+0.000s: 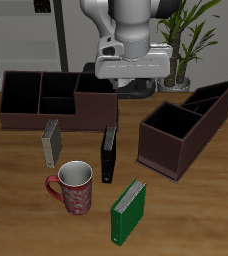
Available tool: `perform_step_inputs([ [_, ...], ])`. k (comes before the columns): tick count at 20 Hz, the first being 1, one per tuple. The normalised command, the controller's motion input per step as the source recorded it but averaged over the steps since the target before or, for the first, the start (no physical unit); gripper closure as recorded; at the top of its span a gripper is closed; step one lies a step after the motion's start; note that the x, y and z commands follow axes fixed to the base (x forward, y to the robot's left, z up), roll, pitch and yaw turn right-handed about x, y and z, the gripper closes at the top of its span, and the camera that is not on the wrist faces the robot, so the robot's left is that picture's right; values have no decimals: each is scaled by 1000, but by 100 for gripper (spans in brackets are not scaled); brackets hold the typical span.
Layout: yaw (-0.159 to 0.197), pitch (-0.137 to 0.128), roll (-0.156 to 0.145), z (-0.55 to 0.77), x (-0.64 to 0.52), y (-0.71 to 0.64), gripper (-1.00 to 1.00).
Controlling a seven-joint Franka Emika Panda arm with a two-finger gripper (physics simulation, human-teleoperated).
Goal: Place the green book into the back desk caddy's back compartment
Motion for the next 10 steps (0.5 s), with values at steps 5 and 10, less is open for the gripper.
perform_step_inputs([
  [5, 24, -2, -52, -2, 401, 101, -100],
  [10, 2, -7, -40, -10, 566, 96, -100],
])
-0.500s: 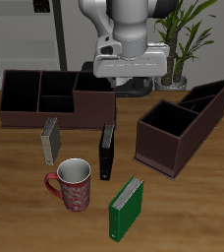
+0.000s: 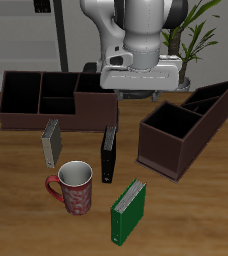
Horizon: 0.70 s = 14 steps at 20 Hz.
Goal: Place the green book into the back desk caddy's back compartment
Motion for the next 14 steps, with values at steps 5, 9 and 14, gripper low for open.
perform_step_inputs([
  [5, -4, 15, -39, -126, 384, 65, -100],
  [9, 8, -13, -47, -58, 425, 67, -100],
  [14, -56, -20, -30, -12, 435, 8, -100],
])
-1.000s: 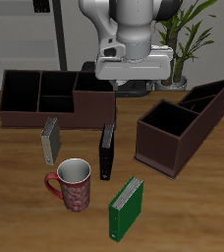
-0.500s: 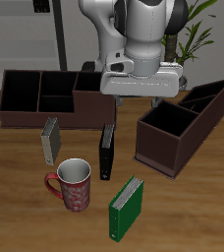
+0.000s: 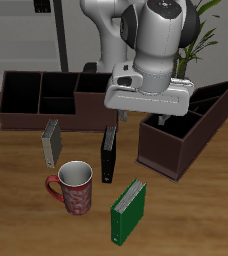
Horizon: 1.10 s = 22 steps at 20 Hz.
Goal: Place the green book into the back desk caddy's back compartment
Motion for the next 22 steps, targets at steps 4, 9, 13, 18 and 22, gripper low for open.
perform_step_inputs([
  [4, -27, -20, -17, -58, 441, -35, -100],
  [9, -11, -16, -31, -31, 310, -97, -100],
  [13, -38, 6, -30, -150, 378, -114, -100],
  [18, -12, -36, 9, -289, 338, -18, -100],
  [22, -3, -11, 9, -289, 240, -45, -100],
])
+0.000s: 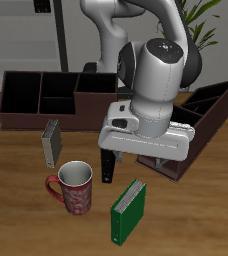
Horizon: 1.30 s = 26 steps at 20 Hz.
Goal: Place the green book into the back desk caddy's back compartment
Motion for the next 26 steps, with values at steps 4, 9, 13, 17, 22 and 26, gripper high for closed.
perform_step_inputs([
  [4, -37, -14, -2, -201, 135, -16, -100],
  [9, -7, 5, 8, -245, 109, -10, -100],
  [13, -19, 25, -20, -260, 122, -47, -100],
  [17, -13, 20, -5, -342, 79, 43, -100],
  [22, -34, 44, 1, -334, 65, -3, -100],
  [26, -27, 25, 21, -173, 33, -9, 100],
])
